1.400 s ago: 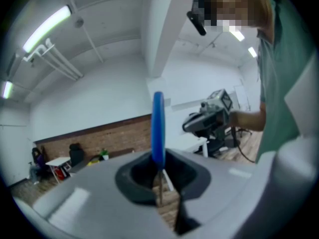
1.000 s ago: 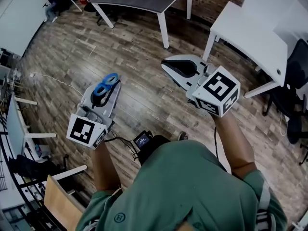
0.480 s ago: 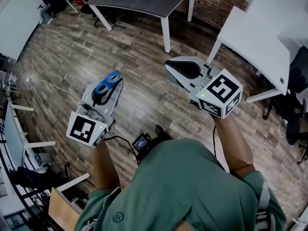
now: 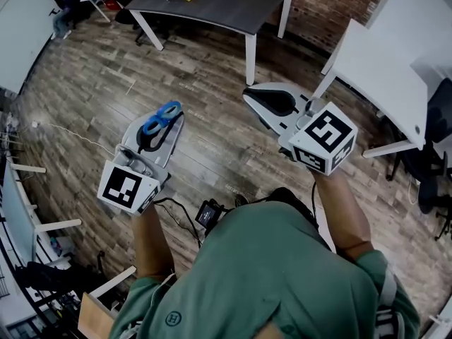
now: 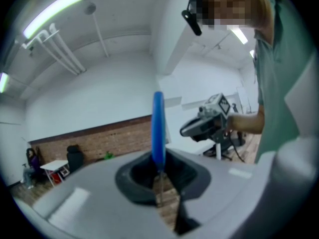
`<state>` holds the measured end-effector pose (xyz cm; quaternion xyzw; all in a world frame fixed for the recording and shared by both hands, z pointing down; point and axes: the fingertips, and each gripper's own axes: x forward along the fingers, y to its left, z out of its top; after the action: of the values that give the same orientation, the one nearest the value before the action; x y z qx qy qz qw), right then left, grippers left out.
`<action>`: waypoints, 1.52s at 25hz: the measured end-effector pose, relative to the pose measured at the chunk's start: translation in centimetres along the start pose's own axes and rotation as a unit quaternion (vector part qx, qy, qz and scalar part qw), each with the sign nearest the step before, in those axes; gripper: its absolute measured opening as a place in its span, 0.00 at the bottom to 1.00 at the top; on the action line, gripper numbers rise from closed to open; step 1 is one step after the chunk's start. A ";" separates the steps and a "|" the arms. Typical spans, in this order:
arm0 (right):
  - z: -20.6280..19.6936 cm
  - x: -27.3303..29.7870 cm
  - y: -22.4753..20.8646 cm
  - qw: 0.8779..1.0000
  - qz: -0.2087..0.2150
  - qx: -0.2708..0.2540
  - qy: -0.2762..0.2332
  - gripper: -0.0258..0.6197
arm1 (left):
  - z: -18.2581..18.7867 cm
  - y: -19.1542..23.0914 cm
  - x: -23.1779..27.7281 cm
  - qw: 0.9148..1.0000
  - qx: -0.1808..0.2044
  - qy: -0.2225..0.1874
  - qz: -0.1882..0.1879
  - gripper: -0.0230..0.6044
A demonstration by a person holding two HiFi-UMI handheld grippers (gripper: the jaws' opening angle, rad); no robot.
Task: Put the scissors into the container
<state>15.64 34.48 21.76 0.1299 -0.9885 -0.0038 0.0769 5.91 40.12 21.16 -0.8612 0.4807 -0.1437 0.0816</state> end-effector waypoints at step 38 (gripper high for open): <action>-0.5 17.3 -22.7 0.998 0.053 0.022 0.003 0.05 | -5.3 20.7 16.9 0.998 -0.020 0.040 0.040 0.09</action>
<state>4.98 8.13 24.24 0.0795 -0.9936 0.0219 0.0767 -4.01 14.85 23.25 -0.8362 0.5207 -0.1647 0.0509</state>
